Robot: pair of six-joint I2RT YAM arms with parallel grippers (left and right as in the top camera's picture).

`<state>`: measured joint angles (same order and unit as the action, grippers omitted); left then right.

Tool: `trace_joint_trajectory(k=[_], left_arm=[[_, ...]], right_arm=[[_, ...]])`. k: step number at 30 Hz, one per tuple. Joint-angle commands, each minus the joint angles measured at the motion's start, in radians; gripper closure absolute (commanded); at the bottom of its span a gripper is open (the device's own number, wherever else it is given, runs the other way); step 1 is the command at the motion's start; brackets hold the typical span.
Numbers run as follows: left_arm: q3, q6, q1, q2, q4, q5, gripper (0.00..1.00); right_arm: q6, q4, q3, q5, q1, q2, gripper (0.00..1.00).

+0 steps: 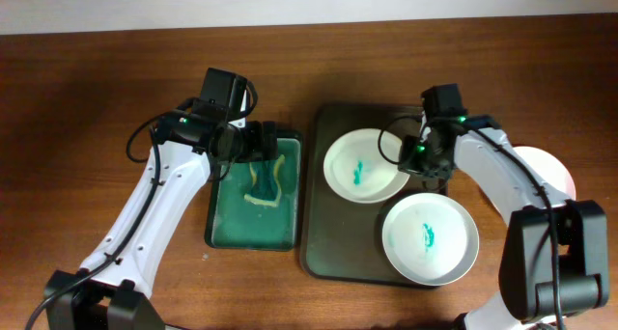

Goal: Clean dirty plates on tray and stack at the side
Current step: 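Move right gripper back to grip rim of top plate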

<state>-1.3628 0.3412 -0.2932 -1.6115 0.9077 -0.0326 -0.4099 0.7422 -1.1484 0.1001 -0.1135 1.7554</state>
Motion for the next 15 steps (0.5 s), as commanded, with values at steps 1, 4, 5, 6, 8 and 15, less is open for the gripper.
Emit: trace_joint_trajectory(k=[1, 4, 5, 6, 8, 15], left_arm=[[0.003, 0.0, 0.001, 0.003, -0.005, 0.006, 0.01], [0.003, 0.0, 0.001, 0.003, -0.006, 0.003, 0.01], [0.003, 0.0, 0.001, 0.003, -0.002, -0.017, 0.01], [0.003, 0.0, 0.001, 0.003, 0.008, -0.034, 0.01], [0.003, -0.002, 0.001, 0.003, 0.005, -0.03, 0.01], [0.102, -0.029, 0.0, -0.103, -0.074, -0.01, 0.23]], right_arm=[[-0.18, -0.049, 0.032, -0.119, -0.004, 0.002, 0.96], [-0.197, -0.039, 0.032, -0.105, 0.021, -0.008, 0.66], [-0.17, -0.024, 0.03, -0.1, 0.032, -0.03, 0.63], [-0.098, -0.025, 0.03, -0.081, 0.036, -0.055, 0.61], [0.03, -0.019, 0.022, -0.053, 0.036, -0.113, 0.61], [0.29, 0.1, 0.018, 0.162, 0.036, -0.386, 0.6]])
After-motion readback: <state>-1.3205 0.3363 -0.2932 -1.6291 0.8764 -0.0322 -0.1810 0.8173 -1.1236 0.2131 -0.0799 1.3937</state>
